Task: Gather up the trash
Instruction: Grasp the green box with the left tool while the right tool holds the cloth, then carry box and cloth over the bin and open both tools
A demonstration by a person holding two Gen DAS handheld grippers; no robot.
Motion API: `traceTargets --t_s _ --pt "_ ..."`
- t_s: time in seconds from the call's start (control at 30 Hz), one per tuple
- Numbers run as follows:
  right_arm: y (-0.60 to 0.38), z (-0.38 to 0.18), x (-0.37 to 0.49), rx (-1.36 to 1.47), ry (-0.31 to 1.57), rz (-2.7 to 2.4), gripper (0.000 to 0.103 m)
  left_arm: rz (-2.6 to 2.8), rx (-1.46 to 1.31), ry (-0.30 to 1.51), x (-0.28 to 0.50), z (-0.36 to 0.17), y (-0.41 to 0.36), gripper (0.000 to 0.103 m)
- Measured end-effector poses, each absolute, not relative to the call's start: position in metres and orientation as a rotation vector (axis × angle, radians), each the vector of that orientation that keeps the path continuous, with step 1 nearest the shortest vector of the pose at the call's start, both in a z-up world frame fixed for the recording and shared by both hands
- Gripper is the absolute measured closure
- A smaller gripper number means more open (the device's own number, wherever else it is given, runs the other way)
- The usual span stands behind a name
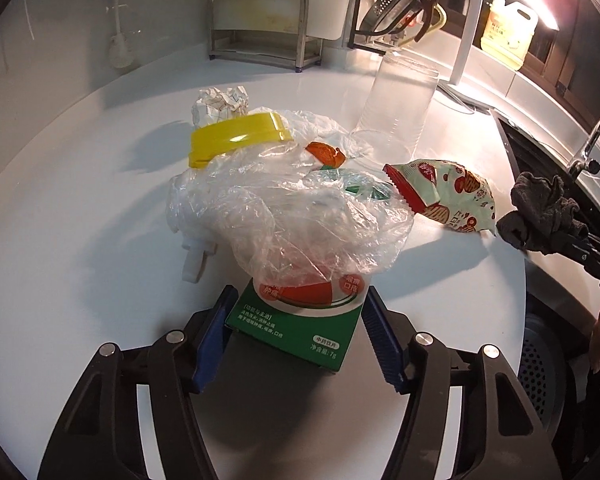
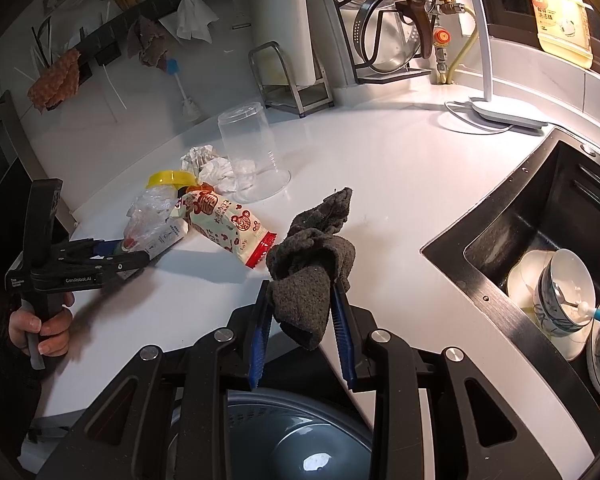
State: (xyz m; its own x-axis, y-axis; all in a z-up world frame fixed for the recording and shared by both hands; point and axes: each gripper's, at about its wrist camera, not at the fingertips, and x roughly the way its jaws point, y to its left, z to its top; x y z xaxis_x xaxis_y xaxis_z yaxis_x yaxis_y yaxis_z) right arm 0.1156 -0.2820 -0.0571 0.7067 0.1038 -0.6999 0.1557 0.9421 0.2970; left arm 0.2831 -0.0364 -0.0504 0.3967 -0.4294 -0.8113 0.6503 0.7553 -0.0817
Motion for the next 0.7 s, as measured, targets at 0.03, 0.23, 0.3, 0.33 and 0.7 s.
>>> traceTargets --t_s 0.03,0.23,0.3,0.33,0.7 --pt "-0.281 -0.057 0.115 0.352 0.790 -0.030 0.074 -0.687 0.252 0.932 0.281 -0.048 -0.034 0.043" --pt "-0.276 -0.055 0.104 0.358 0.790 -0.027 0.074 -0.633 0.200 0.867 0.259 -0.020 -0.016 0.046" --pt "-0.273 -0.053 0.099 0.364 0.789 -0.023 0.075 -0.611 0.187 0.845 0.250 -0.011 -0.011 0.047" --pt "-0.272 -0.052 0.097 0.366 0.787 -0.022 0.075 -0.597 0.184 0.832 0.245 -0.006 -0.009 0.047" --pt "-0.255 -0.042 0.064 0.374 0.773 -0.017 0.074 -0.500 0.148 0.755 0.179 0.020 0.005 0.050"
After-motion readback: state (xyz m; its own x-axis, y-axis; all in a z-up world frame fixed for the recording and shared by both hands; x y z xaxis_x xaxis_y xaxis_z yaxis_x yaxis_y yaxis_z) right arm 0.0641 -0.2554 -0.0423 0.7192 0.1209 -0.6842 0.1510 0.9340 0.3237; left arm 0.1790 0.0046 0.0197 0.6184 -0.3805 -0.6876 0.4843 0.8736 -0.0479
